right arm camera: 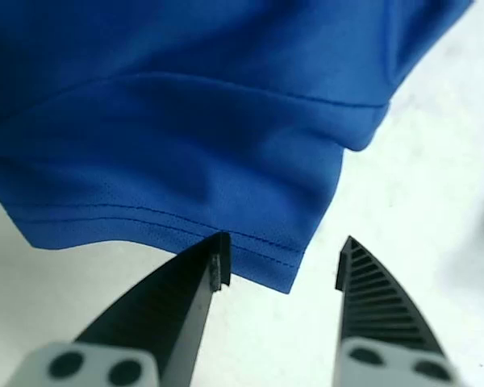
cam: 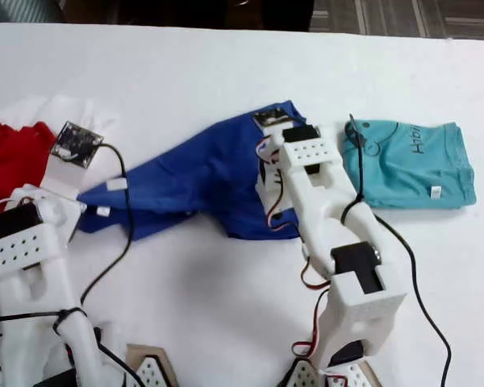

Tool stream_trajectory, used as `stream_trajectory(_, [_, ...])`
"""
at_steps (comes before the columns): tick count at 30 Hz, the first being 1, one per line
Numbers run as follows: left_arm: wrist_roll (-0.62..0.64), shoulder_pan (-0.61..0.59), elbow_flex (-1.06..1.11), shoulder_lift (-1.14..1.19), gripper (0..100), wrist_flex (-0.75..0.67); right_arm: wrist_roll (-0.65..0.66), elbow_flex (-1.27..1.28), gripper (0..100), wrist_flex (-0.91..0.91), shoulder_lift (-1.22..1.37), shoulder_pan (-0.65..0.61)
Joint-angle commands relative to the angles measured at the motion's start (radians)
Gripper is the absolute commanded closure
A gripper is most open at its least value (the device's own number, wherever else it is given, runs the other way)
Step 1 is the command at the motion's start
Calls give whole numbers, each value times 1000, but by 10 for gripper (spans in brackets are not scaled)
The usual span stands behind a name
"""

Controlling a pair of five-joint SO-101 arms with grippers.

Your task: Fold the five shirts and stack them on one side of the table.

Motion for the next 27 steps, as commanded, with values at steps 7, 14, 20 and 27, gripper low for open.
stream_trajectory(7, [6, -9, -5, -25, 973, -12, -8, -6, 783, -45, 127, 22])
stream_trajectory(14, [6, -9, -5, -25, 973, -12, -8, -9, 803, -59, 154, 22])
stream_trajectory(20, [6, -5, -5, -21, 973, -12, -8, -11, 975, -56, 137, 30])
stream_trajectory(27, [6, -5, -5, -21, 973, -9, 2, -6, 978, -59, -10, 30])
